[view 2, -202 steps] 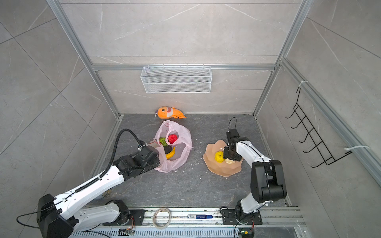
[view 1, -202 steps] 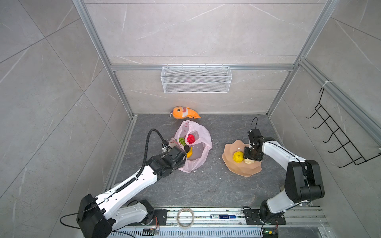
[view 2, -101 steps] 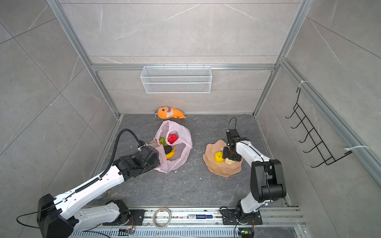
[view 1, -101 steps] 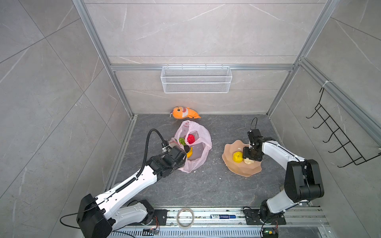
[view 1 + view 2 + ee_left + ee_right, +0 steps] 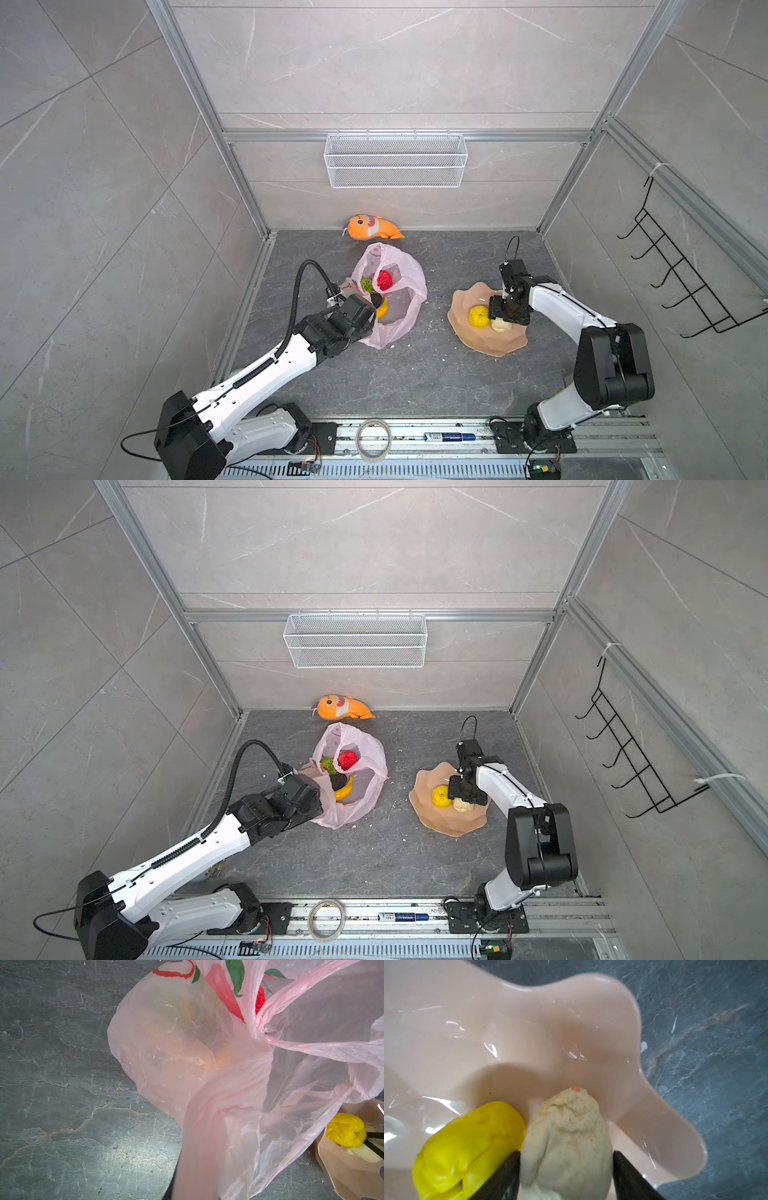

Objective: Take fruits out of the plastic bag
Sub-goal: Place the fruit on the plate, then pick up the fruit from the plastic bag.

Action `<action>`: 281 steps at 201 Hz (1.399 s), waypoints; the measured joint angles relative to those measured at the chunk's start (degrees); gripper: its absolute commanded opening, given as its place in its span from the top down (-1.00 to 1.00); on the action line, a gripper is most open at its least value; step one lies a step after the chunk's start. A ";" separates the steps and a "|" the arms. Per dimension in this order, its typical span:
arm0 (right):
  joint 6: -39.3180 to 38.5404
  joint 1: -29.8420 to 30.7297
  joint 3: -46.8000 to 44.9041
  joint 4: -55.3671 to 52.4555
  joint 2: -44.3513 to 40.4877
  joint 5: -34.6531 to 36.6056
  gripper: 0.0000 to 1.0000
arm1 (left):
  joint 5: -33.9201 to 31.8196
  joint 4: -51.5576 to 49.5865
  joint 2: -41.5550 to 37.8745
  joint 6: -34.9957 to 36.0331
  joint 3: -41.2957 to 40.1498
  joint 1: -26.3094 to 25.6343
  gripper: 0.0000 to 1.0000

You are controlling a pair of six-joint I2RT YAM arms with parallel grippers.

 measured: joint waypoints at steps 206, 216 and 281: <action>5.31 36.02 18.73 1.70 -9.05 -7.28 -0.25 | 2.54 -3.80 -4.42 -2.47 -8.76 0.00 1.00; 6.10 38.97 20.11 2.99 -5.66 -7.52 -0.23 | 2.80 -3.91 -4.76 -2.67 -9.31 0.00 1.00; 9.42 45.86 32.59 8.44 13.90 -7.91 -0.01 | 2.95 -5.09 -7.65 -3.54 -9.62 0.00 1.00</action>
